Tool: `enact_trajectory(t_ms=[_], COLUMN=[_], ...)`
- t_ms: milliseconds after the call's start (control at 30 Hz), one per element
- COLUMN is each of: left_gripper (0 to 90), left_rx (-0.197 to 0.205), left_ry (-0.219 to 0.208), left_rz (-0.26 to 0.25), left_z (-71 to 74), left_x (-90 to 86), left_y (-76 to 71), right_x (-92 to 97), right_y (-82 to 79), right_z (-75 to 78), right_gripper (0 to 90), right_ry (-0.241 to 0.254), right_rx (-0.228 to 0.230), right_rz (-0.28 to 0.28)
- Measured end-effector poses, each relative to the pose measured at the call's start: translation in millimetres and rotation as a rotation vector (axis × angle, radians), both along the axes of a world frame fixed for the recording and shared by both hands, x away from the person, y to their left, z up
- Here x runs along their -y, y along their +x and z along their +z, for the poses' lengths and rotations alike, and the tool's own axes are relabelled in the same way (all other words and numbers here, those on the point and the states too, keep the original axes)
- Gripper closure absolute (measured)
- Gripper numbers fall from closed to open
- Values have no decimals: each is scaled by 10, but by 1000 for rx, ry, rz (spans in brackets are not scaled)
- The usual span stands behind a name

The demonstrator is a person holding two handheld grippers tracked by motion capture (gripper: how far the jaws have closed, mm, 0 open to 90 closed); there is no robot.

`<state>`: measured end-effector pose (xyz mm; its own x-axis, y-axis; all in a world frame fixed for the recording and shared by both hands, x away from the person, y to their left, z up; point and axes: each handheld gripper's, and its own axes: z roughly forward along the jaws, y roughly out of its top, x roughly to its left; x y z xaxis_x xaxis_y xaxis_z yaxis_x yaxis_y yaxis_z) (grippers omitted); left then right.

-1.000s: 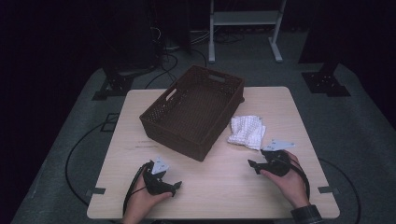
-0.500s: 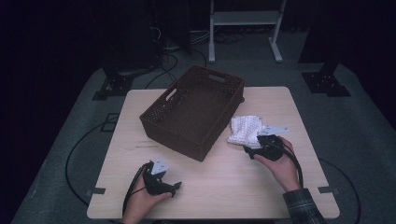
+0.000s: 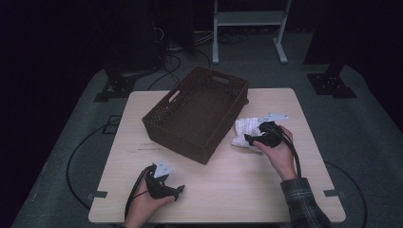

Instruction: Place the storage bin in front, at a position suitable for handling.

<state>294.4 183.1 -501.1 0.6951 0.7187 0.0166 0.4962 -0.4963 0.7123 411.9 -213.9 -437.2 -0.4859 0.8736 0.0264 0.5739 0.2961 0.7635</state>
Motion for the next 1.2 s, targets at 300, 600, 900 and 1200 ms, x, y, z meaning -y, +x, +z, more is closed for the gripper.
enact_trajectory(t_ms=[300, 600, 900, 1200], left_gripper=[0, 0, 0, 0], left_rx=[-1, 0, 1, 1], left_ry=[-1, -2, -4, -4], left_rz=[-1, -2, -5, -6], left_z=[0, -1, -3, -3], left_x=[0, 0, -1, -1], left_y=[-1, -1, -3, -3], right_x=[-71, -133, -136, -80], right_y=[238, 444, 558, 542], right_z=[-80, -267, -489, -524], right_gripper=[202, 179, 149, 370], right_ry=[10, -2, -17, -57], right_rx=[-21, -57, -126, -94], right_rz=[-53, -108, -128, -83])
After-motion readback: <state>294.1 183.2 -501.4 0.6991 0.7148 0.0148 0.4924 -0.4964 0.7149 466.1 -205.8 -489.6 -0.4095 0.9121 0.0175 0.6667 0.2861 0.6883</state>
